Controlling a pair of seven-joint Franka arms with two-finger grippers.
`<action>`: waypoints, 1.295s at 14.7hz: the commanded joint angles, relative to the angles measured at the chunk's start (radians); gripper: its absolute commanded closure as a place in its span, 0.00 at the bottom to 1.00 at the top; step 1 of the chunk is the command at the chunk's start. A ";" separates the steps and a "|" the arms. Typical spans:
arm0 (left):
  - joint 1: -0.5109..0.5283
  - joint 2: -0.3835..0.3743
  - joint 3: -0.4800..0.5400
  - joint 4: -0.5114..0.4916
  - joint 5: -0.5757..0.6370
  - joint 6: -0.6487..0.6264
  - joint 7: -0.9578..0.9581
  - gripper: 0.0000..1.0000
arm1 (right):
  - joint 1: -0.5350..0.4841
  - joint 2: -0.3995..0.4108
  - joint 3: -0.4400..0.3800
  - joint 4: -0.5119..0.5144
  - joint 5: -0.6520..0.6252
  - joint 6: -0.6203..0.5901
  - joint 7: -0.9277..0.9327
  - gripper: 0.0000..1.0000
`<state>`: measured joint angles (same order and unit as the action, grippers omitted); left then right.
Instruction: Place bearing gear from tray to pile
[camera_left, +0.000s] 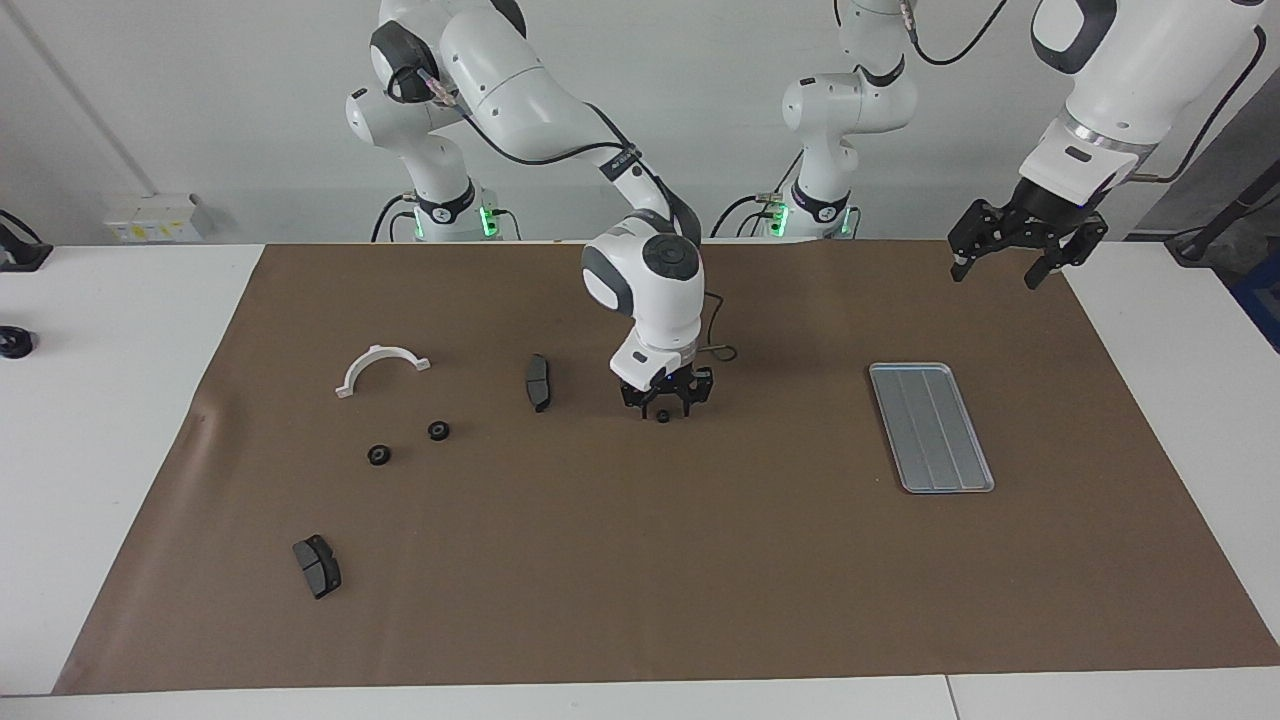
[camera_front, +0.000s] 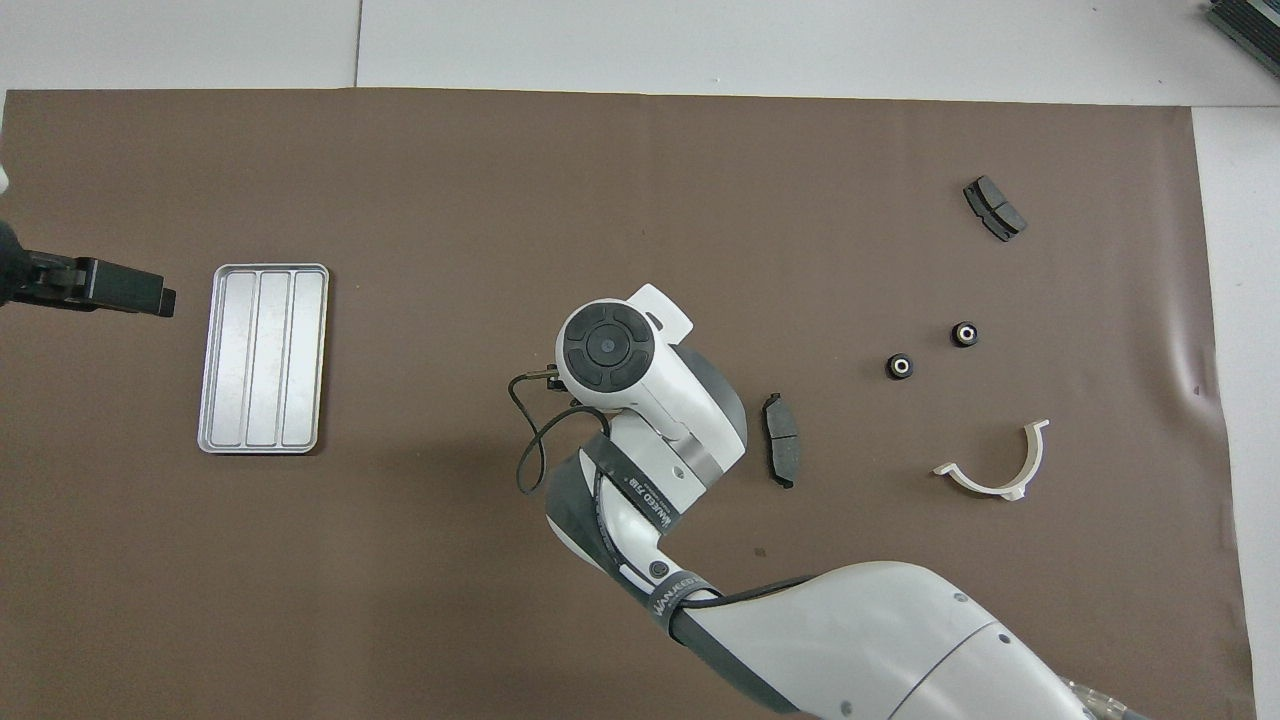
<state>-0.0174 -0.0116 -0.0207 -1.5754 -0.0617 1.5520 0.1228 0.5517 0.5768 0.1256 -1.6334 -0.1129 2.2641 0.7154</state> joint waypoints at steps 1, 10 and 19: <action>0.001 -0.021 -0.007 -0.012 0.080 -0.086 0.023 0.00 | -0.003 -0.014 0.002 -0.043 -0.014 0.054 0.018 0.35; 0.010 -0.002 -0.005 0.031 0.036 -0.064 0.018 0.00 | -0.003 -0.014 -0.001 -0.046 -0.036 0.078 0.021 0.67; 0.023 -0.024 0.007 -0.015 0.028 -0.066 0.015 0.00 | -0.018 -0.014 -0.001 -0.023 -0.037 0.049 0.007 1.00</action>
<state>-0.0168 -0.0167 -0.0186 -1.5704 -0.0248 1.4966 0.1265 0.5499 0.5716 0.1208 -1.6538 -0.1350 2.3185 0.7155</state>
